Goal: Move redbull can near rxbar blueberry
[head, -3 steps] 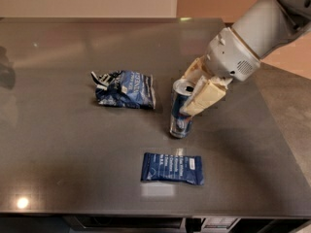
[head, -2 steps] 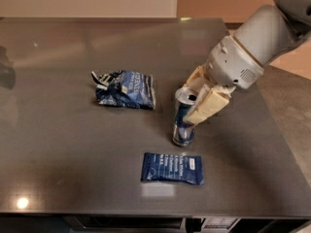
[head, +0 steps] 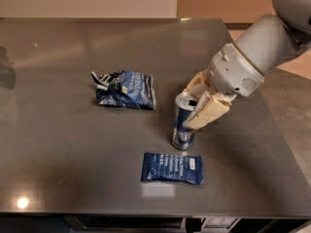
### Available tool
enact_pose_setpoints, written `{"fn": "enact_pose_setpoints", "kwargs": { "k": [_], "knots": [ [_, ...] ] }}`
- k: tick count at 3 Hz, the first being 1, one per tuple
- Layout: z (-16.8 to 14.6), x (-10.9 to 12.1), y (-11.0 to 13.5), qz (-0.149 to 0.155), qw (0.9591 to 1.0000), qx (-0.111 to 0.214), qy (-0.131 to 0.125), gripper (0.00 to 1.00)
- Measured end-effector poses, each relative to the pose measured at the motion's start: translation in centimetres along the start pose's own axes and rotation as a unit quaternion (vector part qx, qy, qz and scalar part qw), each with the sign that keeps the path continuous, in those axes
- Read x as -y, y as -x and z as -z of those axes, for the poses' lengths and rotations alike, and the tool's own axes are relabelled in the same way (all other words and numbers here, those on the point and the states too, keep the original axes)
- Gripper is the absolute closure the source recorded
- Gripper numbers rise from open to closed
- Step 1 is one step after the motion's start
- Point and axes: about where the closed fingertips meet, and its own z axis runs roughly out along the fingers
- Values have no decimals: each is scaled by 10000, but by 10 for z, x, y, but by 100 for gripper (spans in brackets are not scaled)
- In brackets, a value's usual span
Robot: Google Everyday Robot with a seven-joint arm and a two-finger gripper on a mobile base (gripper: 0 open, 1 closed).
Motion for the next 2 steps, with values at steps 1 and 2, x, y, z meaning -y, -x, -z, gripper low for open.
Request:
{"fn": "enact_pose_setpoints", "kwargs": {
  "k": [1, 2],
  "knots": [
    [0, 1, 2, 14, 10000, -5, -12, 14],
    [-1, 1, 4, 29, 10000, -7, -28, 0]
  ]
}}
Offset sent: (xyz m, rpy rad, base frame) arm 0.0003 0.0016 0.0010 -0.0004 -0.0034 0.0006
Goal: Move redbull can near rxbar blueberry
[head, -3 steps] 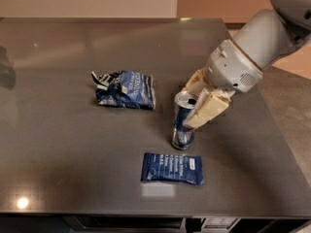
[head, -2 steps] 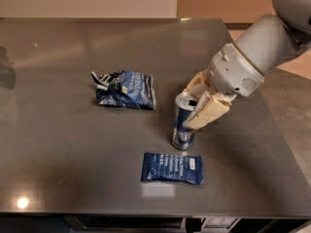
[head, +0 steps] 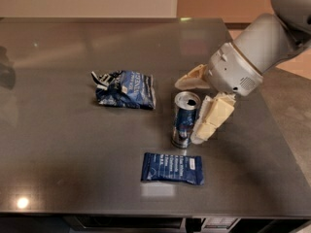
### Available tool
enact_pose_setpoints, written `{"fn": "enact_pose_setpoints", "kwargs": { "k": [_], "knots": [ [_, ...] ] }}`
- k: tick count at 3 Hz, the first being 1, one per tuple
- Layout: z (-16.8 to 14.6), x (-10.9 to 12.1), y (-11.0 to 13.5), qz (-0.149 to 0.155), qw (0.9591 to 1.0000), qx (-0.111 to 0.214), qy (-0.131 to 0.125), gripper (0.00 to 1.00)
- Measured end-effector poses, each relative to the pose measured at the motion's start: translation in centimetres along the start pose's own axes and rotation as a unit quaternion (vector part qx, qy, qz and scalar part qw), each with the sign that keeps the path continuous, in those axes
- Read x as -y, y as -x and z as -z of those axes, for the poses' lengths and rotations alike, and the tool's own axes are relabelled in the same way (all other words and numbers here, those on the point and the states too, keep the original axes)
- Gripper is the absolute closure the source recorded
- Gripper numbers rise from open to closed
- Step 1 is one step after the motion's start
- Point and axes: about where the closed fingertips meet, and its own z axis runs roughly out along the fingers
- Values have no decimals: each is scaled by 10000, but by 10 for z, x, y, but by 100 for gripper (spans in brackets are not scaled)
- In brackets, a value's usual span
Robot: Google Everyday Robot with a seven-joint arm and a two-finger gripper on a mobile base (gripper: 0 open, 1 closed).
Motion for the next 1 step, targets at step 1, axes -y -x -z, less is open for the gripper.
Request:
{"fn": "enact_pose_setpoints", "kwargs": {
  "k": [1],
  "knots": [
    [0, 0, 0, 0, 10000, 0, 0, 0]
  ]
}}
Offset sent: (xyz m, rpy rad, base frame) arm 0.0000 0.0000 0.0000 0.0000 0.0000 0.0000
